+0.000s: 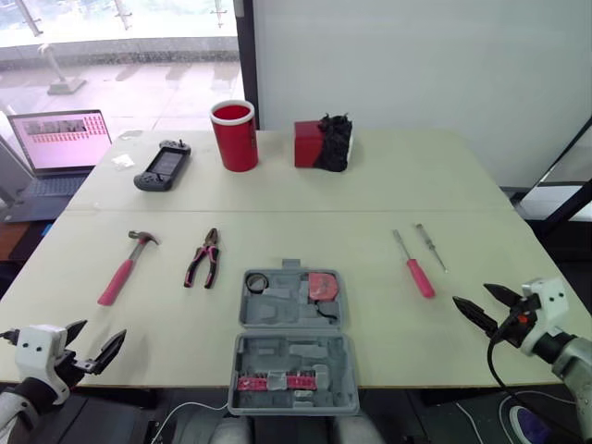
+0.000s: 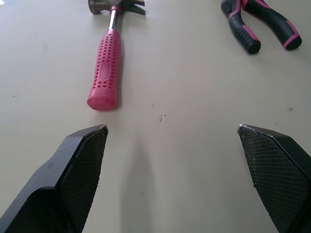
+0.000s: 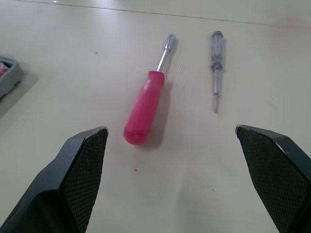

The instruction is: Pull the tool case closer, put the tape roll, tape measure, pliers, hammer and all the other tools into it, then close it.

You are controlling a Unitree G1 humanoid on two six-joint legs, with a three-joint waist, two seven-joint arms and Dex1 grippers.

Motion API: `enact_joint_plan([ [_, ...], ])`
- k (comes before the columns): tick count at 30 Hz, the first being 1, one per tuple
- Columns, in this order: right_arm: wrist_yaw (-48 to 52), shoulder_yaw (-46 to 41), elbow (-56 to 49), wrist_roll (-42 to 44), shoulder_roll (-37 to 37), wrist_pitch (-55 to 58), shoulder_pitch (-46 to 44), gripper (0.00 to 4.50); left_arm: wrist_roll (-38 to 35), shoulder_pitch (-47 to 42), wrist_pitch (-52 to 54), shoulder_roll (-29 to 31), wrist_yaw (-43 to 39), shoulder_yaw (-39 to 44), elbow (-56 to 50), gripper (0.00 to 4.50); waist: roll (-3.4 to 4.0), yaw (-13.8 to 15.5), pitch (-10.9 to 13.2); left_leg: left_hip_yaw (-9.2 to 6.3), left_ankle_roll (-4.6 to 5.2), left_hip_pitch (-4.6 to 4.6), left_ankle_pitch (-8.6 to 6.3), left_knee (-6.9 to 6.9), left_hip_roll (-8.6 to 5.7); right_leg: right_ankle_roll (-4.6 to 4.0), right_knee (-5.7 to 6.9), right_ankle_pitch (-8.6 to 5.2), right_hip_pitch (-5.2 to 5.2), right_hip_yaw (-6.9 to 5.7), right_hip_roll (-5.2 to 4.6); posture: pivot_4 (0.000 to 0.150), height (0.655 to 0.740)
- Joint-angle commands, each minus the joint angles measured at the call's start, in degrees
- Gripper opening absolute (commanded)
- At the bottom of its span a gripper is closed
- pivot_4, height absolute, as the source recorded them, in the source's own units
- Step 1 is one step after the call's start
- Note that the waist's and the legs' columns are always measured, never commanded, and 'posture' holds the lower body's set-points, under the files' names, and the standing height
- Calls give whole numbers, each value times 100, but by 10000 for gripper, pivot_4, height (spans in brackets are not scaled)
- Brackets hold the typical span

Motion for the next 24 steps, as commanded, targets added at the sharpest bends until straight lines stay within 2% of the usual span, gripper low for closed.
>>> enact_joint_plan([
  [1, 77, 79, -512, 153, -81, 89, -47, 44426, -169, -59, 82, 6, 21, 85, -175, 45000, 1, -14, 0, 1, 0, 0, 0, 0, 0, -1, 0, 0, 0, 0, 0, 1500, 7400],
  [4, 86, 405, -1155, 348, -108, 539, -313, 44426, -297, -152, 365, -18, 143, 27, -574, 45000, 0, -29, 0, 3, 0, 1, 0, 1, 2, -6, 0, 4, -4, 1, 1, 1500, 7400],
  [8, 172, 1059, -1906, 271, -334, 903, -883, 44426, -1021, -415, 1377, -205, 598, 82, -1405, 45000, 3, 1, 2, 3, 0, -1, 0, 2, 2, -5, 1, 5, -3, 2, 0, 1500, 7400],
  [10, 235, 1402, -2210, 452, -441, 1363, -1355, 44426, -1109, -544, 1932, -181, 854, -128, -1823, 45000, 1, 10, 1, 2, 0, -2, 0, 1, 2, -3, 1, 5, -2, 1, 2, 1500, 7400],
  [13, 413, 1843, -2643, 1011, -661, 2422, -2004, 44426, -885, -901, 2796, -49, 1434, -580, -2275, 45000, 2, 39, 1, 0, 0, -5, 0, 2, 1, 1, 0, 3, -1, 1, 2, 1500, 7400],
  [14, 381, 1932, -2751, 1178, -663, 2691, -2224, 44426, -581, -1061, 2835, -3, 1700, -729, -2390, 45000, 1, 53, 1, 0, 0, -6, 1, 1, 1, 1, -1, 4, -1, 1, 2, 1500, 7400],
  [19, 241, 2445, -3398, 1829, -624, 3776, -3438, 44426, -78, -2548, 4249, -448, 3439, -1423, -2851, 45000, -2, 102, 4, -3, 0, -10, 1, 6, 0, 4, 0, 6, -2, 0, 4, 1500, 7400],
  [21, 146, 2643, -3467, 1925, -728, 4266, -3751, 44426, 20, -2990, 4657, -621, 3735, -1619, -2825, 45000, -5, 136, 2, -4, 1, -10, 1, 6, -1, 12, -2, 10, 1, -1, 4, 1500, 7400],
  [24, 174, 2998, -3578, 1721, -1003, 4498, -3915, 44426, 141, -3398, 5086, -648, 3737, -1994, -2676, 45000, -5, 144, 2, -4, 1, -13, 1, 0, -1, 23, -16, 15, 2, -3, 4, 1500, 7400],
])
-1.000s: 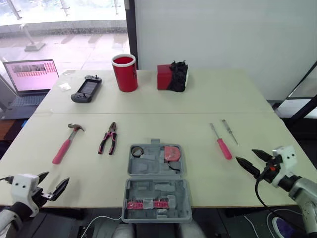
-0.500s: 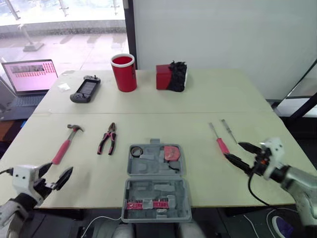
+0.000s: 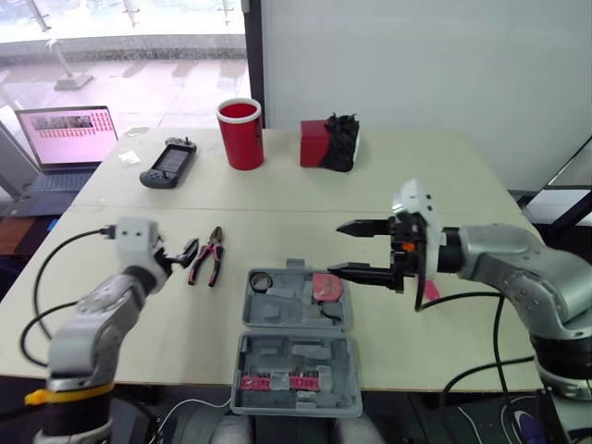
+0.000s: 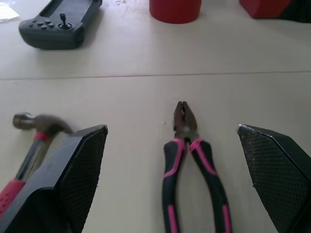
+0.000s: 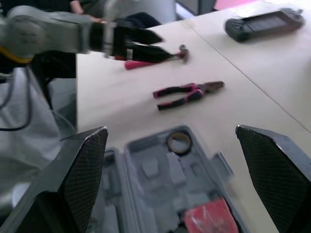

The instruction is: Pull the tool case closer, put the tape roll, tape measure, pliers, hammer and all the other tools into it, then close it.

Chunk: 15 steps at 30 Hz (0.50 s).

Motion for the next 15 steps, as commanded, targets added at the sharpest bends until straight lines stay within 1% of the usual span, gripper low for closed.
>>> enact_joint_plan([
  [1, -33, 235, -184, -78, -241, 277, -107, 44426, 128, -342, 422, -38, 121, -187, 144, 45000, 0, -2, 0, 0, 0, -2, 0, -5, 0, 2, -6, 0, -1, -1, 0, 1500, 7400],
  [4, -70, 305, -170, -105, -226, 296, -157, 44426, 319, -660, 563, -109, 267, -250, 508, 45000, 1, -3, 0, -2, 1, -24, 0, -7, 1, 6, -7, 1, -25, -4, 1, 1500, 7400],
  [7, -117, 487, -52, -406, -216, 101, -176, 44426, 511, -1110, 421, -303, 432, -263, 1324, 45000, 1, 5, 0, -3, 1, -52, 1, 1, 1, 6, -5, 3, -50, -6, 1, 1500, 7400],
  [9, -174, 646, 72, -756, -271, -120, -142, 44426, 574, -1239, 256, -370, 263, -367, 1725, 45000, 0, 9, 0, -3, 0, -58, 1, 8, 0, 7, -5, 5, -51, -8, 0, 1500, 7400],
  [15, 94, 649, 294, -1057, -495, -442, 80, 44426, 772, -1379, -383, -641, -9, -475, 2573, 45000, 1, 17, 0, -4, -1, -73, 2, 7, -1, 15, -15, 9, -59, -10, -2, 1500, 7400],
])
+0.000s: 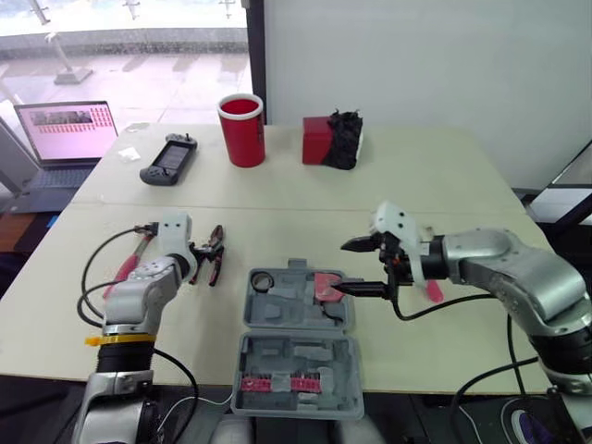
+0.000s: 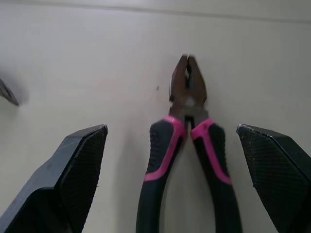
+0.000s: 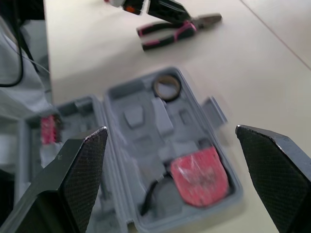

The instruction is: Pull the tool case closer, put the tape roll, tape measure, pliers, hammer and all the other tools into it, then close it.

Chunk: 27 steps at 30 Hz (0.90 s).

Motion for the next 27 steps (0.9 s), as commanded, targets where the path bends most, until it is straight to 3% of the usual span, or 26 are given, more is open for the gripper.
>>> enact_joint_plan([
  [1, 143, -127, -43, -128, -114, -207, -22, 44426, 143, -222, -375, -86, -154, -107, 210, 45000, 0, 3, 0, -1, 0, -2, 0, -1, 0, 5, 0, 3, -3, -1, 0, 1500, 7400],
  [14, 37, -79, -185, -253, -32, 82, 66, 44426, 513, -497, -518, -274, -11, -113, 929, 45000, 0, -6, 0, -3, -3, -3, 2, 2, 0, 10, 0, 7, -1, -3, 0, 1500, 7400],
  [18, -18, -51, -259, -240, -3, 218, 106, 45000, 539, -364, -413, -261, -29, -102, 805, 26014, 1, -2, -1, -3, -3, -3, 2, 3, 0, 11, 1, 7, -1, -3, 0, 1500, 7400],
  [19, -17, -37, -257, -260, -7, 222, 113, 45000, 543, -344, -422, -273, -9, -86, 779, 23821, 1, -4, -1, -3, -3, -3, 3, 3, 0, 11, 2, 7, -1, -3, 0, 1500, 7400],
  [27, -18, -94, -85, -313, 152, 99, -96, 45000, 524, -611, -699, 206, -405, 52, 1007, 23845, 1, -35, 0, -3, -3, 0, 3, 3, 1, 10, 6, 9, -3, -3, 2, 1500, 7400],
])
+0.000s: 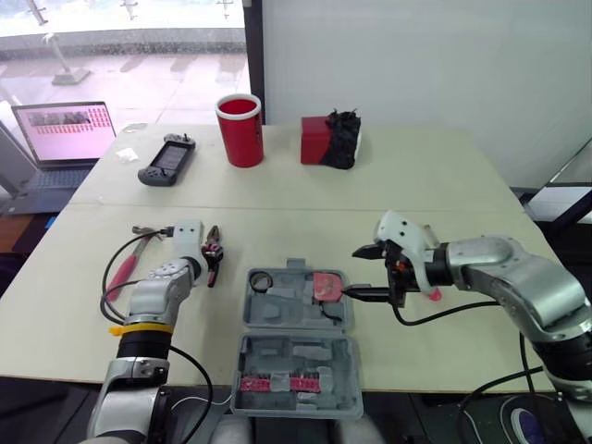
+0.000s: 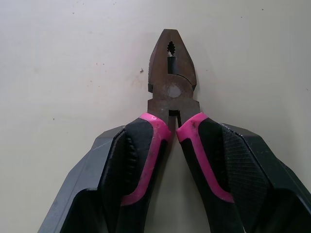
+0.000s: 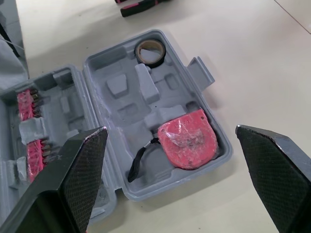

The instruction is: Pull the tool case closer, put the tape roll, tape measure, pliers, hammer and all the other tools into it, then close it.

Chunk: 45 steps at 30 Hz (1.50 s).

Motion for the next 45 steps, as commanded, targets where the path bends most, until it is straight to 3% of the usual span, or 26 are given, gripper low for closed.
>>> enact_joint_plan([
  [1, 33, -162, -28, 36, 126, -191, -245, 45000, 9, -252, -280, 439, -542, 66, -44, 23845, 0, 1, 0, 0, 0, 0, 1, 0, 0, 0, 3, 0, -3, 0, 0, 1500, 7400],
  [4, 68, -241, 195, 120, 305, -188, -554, 45000, 299, -335, -1159, 1034, -1790, -602, -129, 23844, 0, 14, 1, 0, -7, -4, 4, -2, 0, 0, 7, 0, -8, 0, 0, 1500, 7400],
  [8, 120, -166, 543, 28, 574, -420, -1036, 45000, 107, -324, -1922, 1667, -3703, -1106, -388, 23843, 1, 43, 1, 0, -34, -8, 19, -9, -1, -1, 3, 0, -7, -2, -3, 1500, 7400],
  [11, 143, -74, 636, 14, 881, -678, -1242, 45000, -397, -407, -2561, 1829, -5228, -1206, -756, 23842, 1, 33, 1, 0, -34, -9, 19, -14, 0, -1, 1, 0, -7, -4, -3, 1500, 7400],
  [15, 313, 193, 662, -214, 1076, -1140, -1239, 45000, -434, -483, -2986, 1854, -6164, -1443, -751, 23842, 3, 15, 3, 0, -33, -12, 19, -17, 2, -2, 8, -1, -11, -14, -3, 1500, 7400],
  [22, 529, 588, 682, -603, 1226, -1731, -1090, 45000, -465, -600, -2998, 1735, -6977, -1782, -1028, 23841, 6, -5, 4, 0, -31, -10, 20, -3, 2, -1, 46, -3, -17, -14, -3, 1500, 7400],
  [35, 551, 852, 601, -1003, 1372, -2023, -552, 45000, -376, -842, -3093, 1381, -7235, -1991, -1006, 23840, 6, -1, 4, -3, -31, -6, 22, 6, 2, -2, 61, -3, -17, -14, -1, 1500, 7400],
  [38, 564, 817, 621, -1018, 1364, -2016, -510, 35261, -355, -856, -3118, 1370, -7250, -1990, -971, 23840, 6, 3, 4, -3, -31, -7, 22, 7, 2, -2, 61, -3, -16, -14, -1, 1500, 7400],
  [43, 609, 703, 660, -919, 1380, -1983, -460, 11589, -344, -837, -3145, 1359, -7276, -1994, -966, 23839, 6, 6, 4, -3, -31, -6, 22, 7, 2, -2, 61, -3, -16, -14, -1, 1500, 7400],
  [45, 647, 749, 740, -1029, 1331, -2087, -430, 9581, -389, -839, -3110, 1314, -7252, -1960, -976, 23838, 6, 6, 4, -3, -31, -7, 22, 6, 2, -2, 61, -3, -16, -14, -1, 1500, 7400],
])
